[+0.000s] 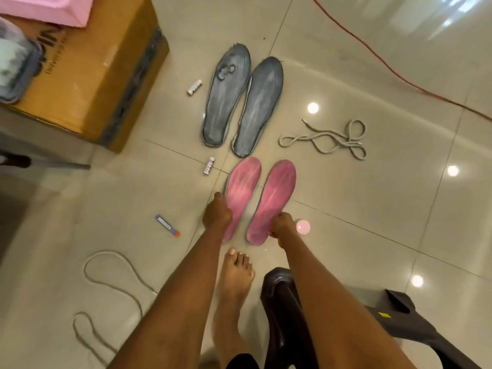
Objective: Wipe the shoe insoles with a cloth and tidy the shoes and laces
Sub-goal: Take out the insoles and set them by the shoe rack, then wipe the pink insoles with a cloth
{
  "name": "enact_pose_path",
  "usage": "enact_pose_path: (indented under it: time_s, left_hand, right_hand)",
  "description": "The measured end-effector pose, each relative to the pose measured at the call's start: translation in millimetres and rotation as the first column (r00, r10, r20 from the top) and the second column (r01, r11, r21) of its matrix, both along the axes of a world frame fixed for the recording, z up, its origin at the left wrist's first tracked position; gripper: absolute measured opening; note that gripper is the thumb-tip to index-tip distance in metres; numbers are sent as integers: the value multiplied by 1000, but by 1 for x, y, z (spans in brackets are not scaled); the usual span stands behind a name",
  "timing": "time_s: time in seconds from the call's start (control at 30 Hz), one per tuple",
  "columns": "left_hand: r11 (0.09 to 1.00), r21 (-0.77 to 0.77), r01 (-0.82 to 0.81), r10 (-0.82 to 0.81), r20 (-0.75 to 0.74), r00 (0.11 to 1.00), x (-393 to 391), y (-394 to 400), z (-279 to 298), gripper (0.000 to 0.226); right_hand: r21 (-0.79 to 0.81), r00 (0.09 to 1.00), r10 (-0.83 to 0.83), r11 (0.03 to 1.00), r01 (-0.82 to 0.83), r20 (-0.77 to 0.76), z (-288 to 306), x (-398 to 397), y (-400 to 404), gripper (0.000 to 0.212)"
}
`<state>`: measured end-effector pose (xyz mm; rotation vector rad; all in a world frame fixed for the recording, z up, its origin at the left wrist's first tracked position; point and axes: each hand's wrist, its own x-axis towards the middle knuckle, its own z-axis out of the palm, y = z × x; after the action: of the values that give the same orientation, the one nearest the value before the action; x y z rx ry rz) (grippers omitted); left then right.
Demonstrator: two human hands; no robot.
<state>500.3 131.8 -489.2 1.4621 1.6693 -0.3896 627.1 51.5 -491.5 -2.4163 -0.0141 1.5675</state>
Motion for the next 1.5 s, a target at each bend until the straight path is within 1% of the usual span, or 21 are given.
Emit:
enact_pose_path:
  time_s: [0.07,0.13,0.27,0.33,0.43,0.5,0.57,0.63,0.7,0.77,0.83,0.9,0.97,1.07,1.13,1.17,1.27,1.33,1.4,1.43,1.5]
  left_hand:
    - [1000,-18,12,-12,-10,1000,-6,-1,1,28]
    - [999,-33,9,-9,-22,1000,-9,-2,5,31]
    - [997,-52,-51,50,-14,999,-16,2,30,39]
    - [994,-65,-90,90,9,996,-23,8,53,39]
    - [991,-71,-110,113,42,993,-37,19,96,37]
    - [984,-67,-162,166,60,984,-51,26,129,35]
    - [970,-67,-232,237,71,969,-68,31,165,34]
    - [954,-52,-297,300,74,951,-86,33,195,33]
    - [925,-18,-379,379,99,920,-105,39,223,32]
    - [870,14,-493,488,123,864,-121,51,247,30]
    - [793,35,-608,599,133,789,-138,70,264,28]
    - [733,76,-676,657,174,733,-152,97,267,29]
    - [700,107,-706,672,236,702,-162,129,263,28]
    - [710,109,-696,621,368,692,-171,173,240,26]
    - [698,119,-706,608,423,672,-177,202,227,28]
    - [668,136,-732,619,443,648,-180,217,216,29]
    - [576,243,-781,649,445,617,-192,255,199,32]
    - [546,322,-774,638,438,633,-200,275,184,34]
    - [532,423,-733,641,365,676,-210,287,172,34]
    - [535,477,-698,650,295,700,-215,291,168,35]
    - [556,570,-605,647,160,746,-227,297,159,38]
  right_hand:
    - [-31,998,9,999,-7,59,-4,-8,-1,28]
    - [-35,993,-3,999,7,120,2,-13,-1,27]
    - [-3,970,-96,995,99,225,40,-26,0,36]
    - [46,970,-86,996,77,225,62,-36,5,36]
    - [102,989,11,994,-26,147,100,-57,21,36]
    - [166,990,92,980,-108,106,133,-75,38,33]
    - [222,977,200,952,-212,76,168,-94,58,27]
    - [256,964,266,931,-260,14,199,-113,77,22]
    - [303,936,353,891,-338,4,221,-133,98,22]
    - [336,886,462,830,-445,31,234,-151,121,23]
    - [371,819,568,745,-554,82,243,-169,147,23]
    - [415,769,623,667,-618,142,254,-188,177,22]
    - [454,719,657,582,-675,227,254,-202,207,23]
    - [470,631,682,449,-760,369,245,-223,255,22]
    - [465,602,671,406,-787,433,238,-236,288,22]
    - [453,586,657,389,-802,474,229,-243,307,21]
    - [364,473,640,306,-880,606,211,-261,359,21]
    - [297,391,641,255,-920,661,196,-272,392,22]
    - [198,302,652,230,-953,696,179,-276,418,23]
    - [128,238,661,211,-969,711,174,-275,427,23]
    - [-43,44,673,111,-993,739,167,-274,442,22]
